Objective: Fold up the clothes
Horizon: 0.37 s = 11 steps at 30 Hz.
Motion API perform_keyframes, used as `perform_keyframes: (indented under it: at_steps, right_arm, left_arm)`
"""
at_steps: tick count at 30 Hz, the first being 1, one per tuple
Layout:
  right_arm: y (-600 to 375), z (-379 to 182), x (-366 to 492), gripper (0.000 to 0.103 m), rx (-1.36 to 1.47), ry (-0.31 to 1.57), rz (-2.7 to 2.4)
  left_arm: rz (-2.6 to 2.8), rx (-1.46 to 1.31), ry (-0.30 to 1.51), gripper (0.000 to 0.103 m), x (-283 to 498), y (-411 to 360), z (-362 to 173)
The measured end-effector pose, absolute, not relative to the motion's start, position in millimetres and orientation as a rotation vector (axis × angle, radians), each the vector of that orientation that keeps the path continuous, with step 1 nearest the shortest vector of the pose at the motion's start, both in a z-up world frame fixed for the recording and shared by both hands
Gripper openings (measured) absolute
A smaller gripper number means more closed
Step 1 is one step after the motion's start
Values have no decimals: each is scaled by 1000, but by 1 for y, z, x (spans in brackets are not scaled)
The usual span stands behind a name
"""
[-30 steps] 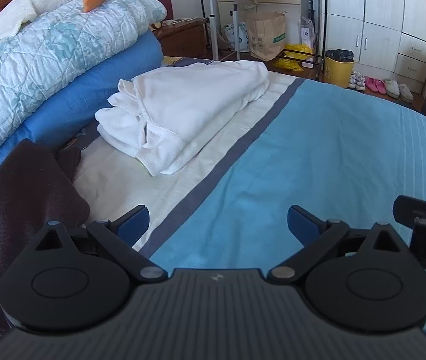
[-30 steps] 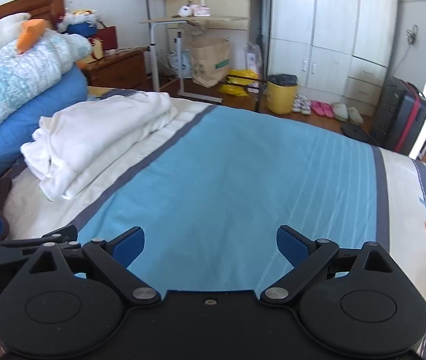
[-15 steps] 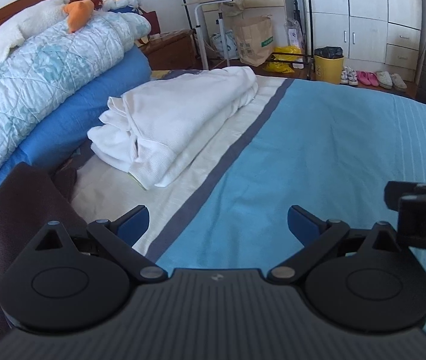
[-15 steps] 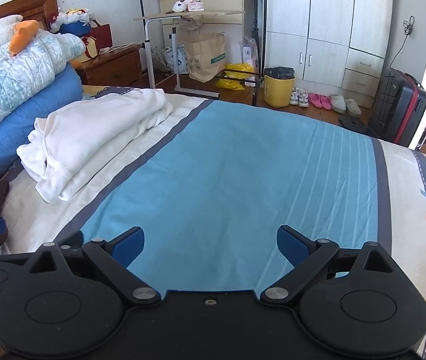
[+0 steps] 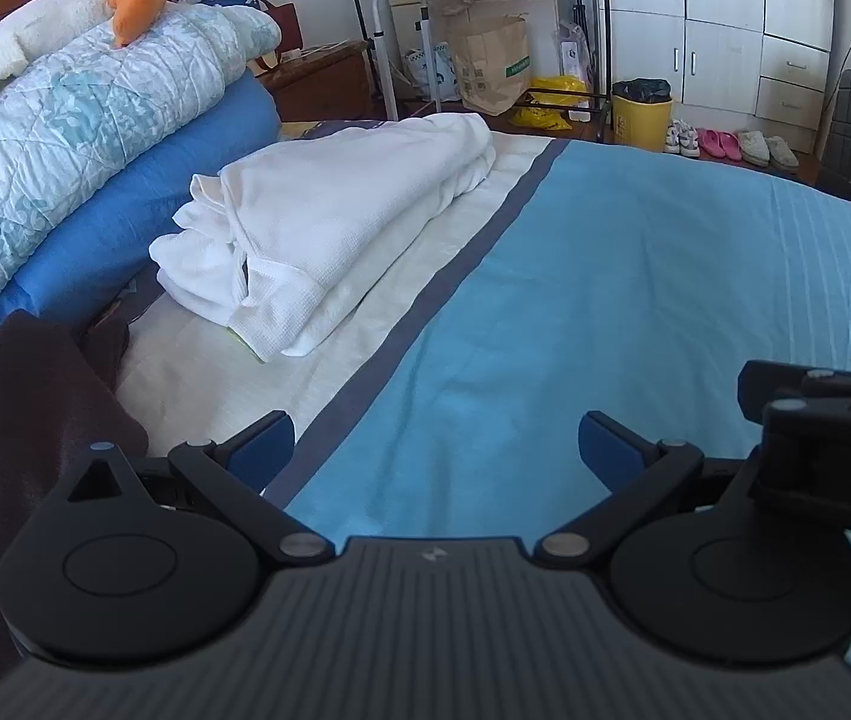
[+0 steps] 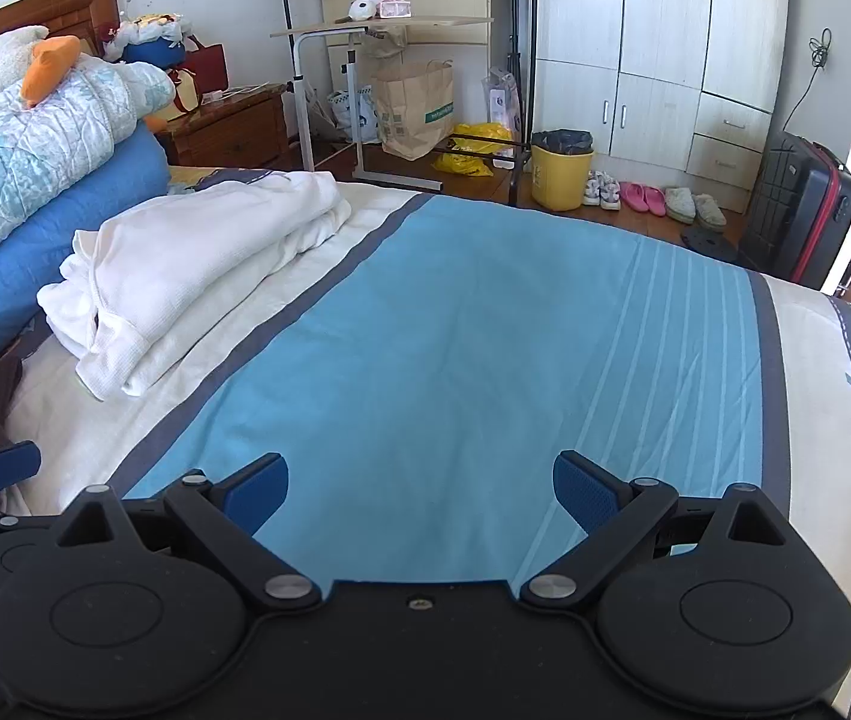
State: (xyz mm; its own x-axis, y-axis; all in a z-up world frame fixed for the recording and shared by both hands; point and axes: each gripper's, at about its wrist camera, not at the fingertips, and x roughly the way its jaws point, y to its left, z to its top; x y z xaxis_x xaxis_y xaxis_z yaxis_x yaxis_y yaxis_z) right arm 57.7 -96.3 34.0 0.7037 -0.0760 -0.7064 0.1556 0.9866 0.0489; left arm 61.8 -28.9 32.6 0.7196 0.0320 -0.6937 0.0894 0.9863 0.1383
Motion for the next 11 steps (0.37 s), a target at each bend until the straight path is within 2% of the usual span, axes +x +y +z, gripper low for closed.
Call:
perform_keyframes:
  at_steps: [11]
  right_arm:
    - [-97,28,59,98,133,794,-130]
  left_arm:
    - [-48,160,798,103,67,-26,29]
